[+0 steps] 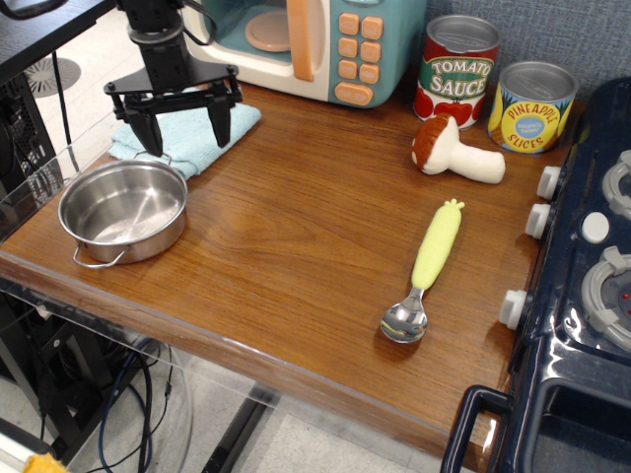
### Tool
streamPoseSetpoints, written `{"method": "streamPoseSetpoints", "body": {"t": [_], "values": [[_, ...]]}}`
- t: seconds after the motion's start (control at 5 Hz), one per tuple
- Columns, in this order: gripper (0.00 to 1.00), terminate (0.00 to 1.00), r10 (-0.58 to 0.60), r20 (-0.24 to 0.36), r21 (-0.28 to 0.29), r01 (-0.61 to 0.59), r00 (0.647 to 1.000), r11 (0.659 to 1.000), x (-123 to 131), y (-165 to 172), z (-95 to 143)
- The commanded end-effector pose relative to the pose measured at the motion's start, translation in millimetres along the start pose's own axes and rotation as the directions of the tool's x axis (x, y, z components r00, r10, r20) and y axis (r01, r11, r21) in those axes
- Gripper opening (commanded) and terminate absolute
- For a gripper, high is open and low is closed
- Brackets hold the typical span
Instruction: Move the pot to the right of the blue towel, in front of the microwave.
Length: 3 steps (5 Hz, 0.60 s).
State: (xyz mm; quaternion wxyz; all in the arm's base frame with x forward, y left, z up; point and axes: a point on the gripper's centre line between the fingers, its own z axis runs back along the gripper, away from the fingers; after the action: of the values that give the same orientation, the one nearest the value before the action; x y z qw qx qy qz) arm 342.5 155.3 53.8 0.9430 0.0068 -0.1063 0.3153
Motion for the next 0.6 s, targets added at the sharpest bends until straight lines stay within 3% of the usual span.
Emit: {"method": "streamPoseSetpoints", "body": {"t": [0.0, 0.4], "values": [[1.00, 0.00, -0.082, 0.028, 0.024, 0.081, 0.996, 0.996, -28.2, -4.7, 29.8], [1.00, 0.00, -0.090, -0.013, 0.133, 0.091, 0.996, 0.987, -40.3, 6.8, 17.8]]}}
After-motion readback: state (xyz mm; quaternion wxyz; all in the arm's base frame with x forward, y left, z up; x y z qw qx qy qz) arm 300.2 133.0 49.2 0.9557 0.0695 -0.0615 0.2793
